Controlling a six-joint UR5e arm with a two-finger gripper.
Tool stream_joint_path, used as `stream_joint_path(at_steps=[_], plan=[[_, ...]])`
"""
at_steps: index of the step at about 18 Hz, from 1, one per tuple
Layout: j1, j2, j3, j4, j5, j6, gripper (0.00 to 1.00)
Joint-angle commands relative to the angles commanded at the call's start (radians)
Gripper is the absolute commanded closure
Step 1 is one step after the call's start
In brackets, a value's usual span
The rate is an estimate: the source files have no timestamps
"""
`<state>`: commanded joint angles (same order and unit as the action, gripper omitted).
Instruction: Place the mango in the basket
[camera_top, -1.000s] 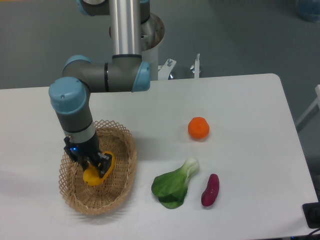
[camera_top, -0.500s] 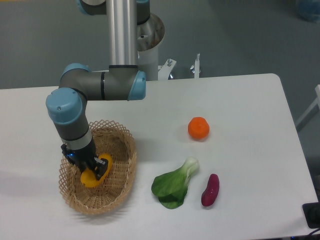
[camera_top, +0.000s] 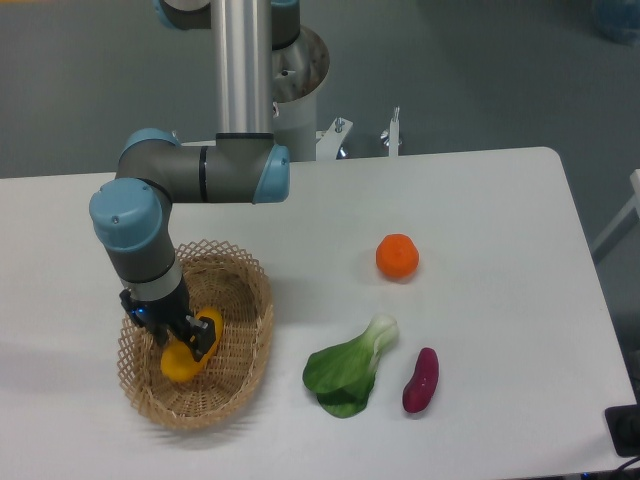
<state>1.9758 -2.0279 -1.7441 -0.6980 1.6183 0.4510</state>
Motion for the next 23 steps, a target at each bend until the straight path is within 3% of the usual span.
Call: stream_joint_path(at_steps=[6,9,15,23], plan=[[0.005,0.029,0.017,-0.003,-0.002,0.003,0.0],[0.072,0.08,0.035,-0.006,-0.014,0.003,0.0],[0.17,0.149,0.061,-0.071,-0.015,0.083,0.0],[0.314,0.196,0.058,-0.173,-0.025,0.379,0.01]])
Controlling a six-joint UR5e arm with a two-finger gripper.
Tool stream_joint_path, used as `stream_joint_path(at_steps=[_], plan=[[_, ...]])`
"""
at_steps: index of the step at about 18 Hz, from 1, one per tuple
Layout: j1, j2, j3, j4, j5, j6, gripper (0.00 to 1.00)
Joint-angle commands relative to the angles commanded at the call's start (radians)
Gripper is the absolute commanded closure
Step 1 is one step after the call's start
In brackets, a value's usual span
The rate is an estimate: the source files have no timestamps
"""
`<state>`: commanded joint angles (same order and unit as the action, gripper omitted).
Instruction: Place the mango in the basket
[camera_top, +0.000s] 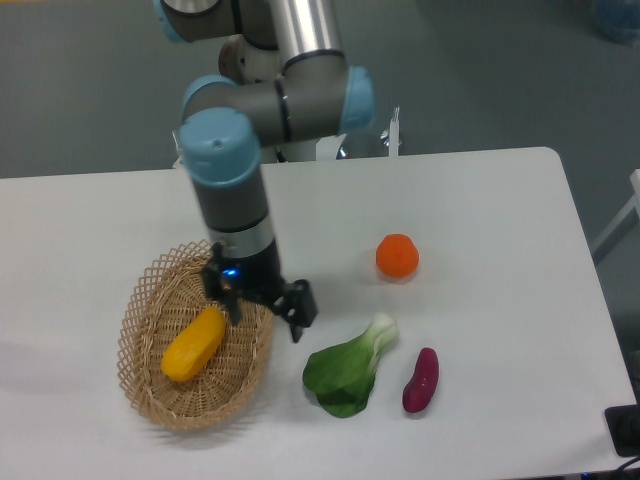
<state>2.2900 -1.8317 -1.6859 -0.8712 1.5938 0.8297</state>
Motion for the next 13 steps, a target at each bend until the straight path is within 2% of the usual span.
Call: stream_joint_path(at_steps=[2,7,13], plan=[[0.026,0.014,0.0,-0.002,-0.024,0.055,0.01],[0.091,0.038,0.0,-0.058,-0.057,0.164,0.0],[0.106,0.043,0.0,-0.063,-0.057,0.197,0.0]])
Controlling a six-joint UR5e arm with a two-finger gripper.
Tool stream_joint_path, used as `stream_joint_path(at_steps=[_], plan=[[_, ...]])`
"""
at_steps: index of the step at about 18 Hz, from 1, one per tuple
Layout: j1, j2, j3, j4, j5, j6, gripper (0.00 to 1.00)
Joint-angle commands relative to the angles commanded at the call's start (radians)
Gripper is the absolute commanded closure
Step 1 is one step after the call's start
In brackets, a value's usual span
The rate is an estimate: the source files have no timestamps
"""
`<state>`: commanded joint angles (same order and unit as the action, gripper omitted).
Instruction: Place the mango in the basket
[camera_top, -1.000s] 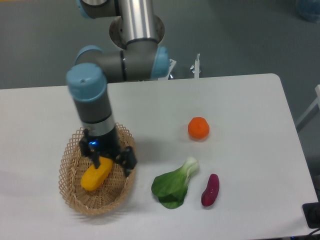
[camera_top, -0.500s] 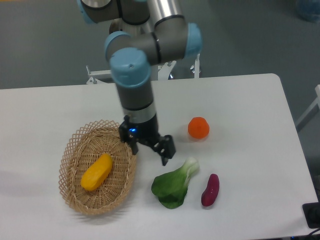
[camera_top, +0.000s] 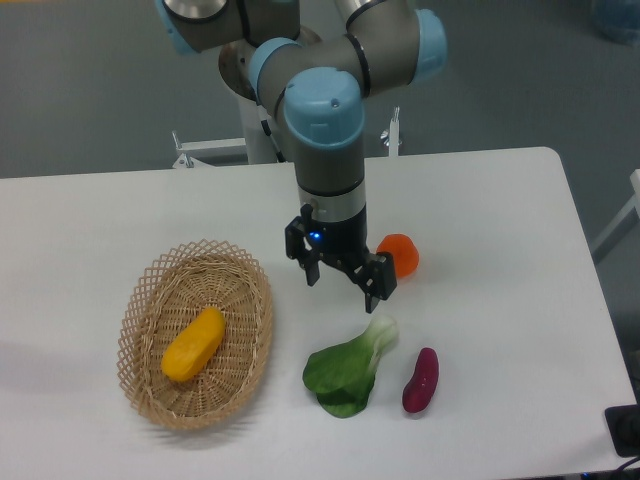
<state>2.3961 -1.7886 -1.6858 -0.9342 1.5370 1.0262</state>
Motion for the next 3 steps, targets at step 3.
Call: stream_joint_path(at_steps=[3], plan=[[-0.002,0.0,0.0,-0.002,-0.005,0.009,0.01]])
